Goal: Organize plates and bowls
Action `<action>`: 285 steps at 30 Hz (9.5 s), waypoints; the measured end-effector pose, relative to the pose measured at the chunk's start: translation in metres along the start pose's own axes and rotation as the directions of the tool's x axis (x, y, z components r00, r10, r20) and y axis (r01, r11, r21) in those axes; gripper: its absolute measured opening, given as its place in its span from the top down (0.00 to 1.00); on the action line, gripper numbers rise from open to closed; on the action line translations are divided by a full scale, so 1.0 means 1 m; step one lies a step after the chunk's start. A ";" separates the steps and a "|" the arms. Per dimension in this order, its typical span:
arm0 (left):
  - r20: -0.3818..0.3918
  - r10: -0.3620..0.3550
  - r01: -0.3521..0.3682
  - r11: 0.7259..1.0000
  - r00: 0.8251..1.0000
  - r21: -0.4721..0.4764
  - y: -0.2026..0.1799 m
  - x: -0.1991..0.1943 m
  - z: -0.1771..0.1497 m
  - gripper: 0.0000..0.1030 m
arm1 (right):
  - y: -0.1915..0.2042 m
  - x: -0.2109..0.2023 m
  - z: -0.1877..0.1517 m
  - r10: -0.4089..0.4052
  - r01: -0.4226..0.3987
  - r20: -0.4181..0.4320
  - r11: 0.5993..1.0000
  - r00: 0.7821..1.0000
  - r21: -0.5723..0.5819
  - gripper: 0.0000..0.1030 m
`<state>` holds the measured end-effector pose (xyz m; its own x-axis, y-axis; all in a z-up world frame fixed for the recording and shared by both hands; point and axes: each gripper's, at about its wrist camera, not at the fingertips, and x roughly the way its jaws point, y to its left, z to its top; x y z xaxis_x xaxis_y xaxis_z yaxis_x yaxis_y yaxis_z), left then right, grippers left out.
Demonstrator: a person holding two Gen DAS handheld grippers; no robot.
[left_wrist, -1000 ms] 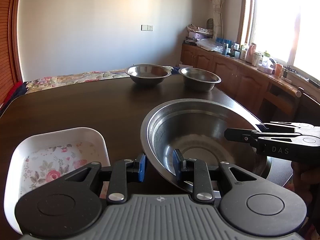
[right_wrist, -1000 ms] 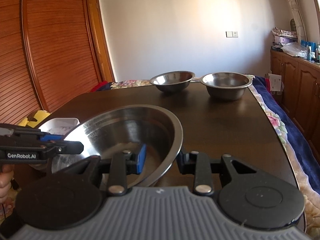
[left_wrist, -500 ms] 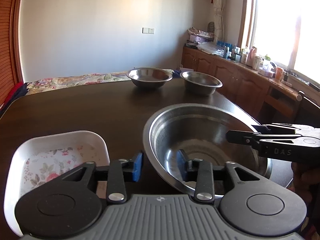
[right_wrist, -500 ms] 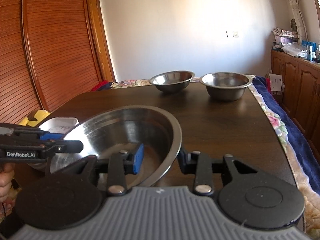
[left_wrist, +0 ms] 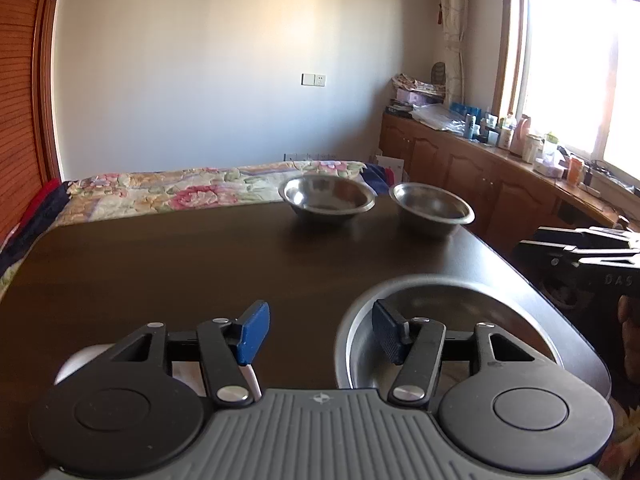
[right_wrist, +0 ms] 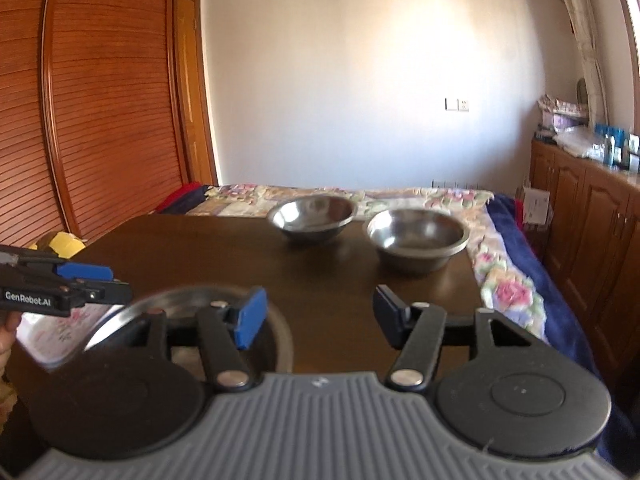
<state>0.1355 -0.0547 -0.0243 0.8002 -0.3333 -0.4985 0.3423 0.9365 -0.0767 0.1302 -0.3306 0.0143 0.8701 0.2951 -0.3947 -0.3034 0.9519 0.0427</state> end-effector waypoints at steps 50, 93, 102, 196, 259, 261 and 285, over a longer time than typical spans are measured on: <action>-0.243 -0.206 0.246 0.958 0.948 0.146 -0.079 0.219 0.109 0.65 | -0.123 0.141 0.031 -0.026 0.046 -0.165 0.992 0.986 0.117 0.45; -0.139 -0.198 0.221 0.960 0.970 0.174 -0.072 0.135 0.140 0.81 | -0.088 0.086 0.065 0.010 0.002 -0.063 0.983 0.998 0.186 0.80; -0.073 -0.208 0.218 0.960 0.975 0.176 -0.062 0.081 0.140 0.81 | -0.063 0.060 0.077 0.009 -0.005 -0.022 0.989 1.000 0.146 0.80; 0.006 -0.090 0.090 0.994 0.996 0.058 -0.022 -0.006 -0.033 0.81 | 0.055 0.029 -0.039 -0.025 0.024 -0.070 1.000 0.997 -0.010 0.87; 0.034 0.015 -0.019 0.994 0.999 0.106 0.011 0.070 0.066 0.11 | -0.034 0.083 0.029 -0.030 0.032 0.030 0.996 0.999 -0.079 0.11; 0.023 0.010 -0.013 0.994 1.000 0.111 0.013 0.078 0.071 0.11 | -0.038 0.092 0.034 -0.005 0.006 0.019 0.997 1.000 -0.072 0.11; -0.125 -0.007 0.008 1.000 0.992 0.003 0.026 0.193 0.103 0.39 | -0.048 0.194 0.044 0.155 -0.151 -0.137 0.988 0.978 0.039 0.39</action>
<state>0.3493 -0.1062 -0.0336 0.7298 -0.3238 -0.6021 0.3501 0.9335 -0.0776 0.3303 -0.3157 -0.0240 0.7511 0.4246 -0.5055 -0.4156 0.8991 0.1376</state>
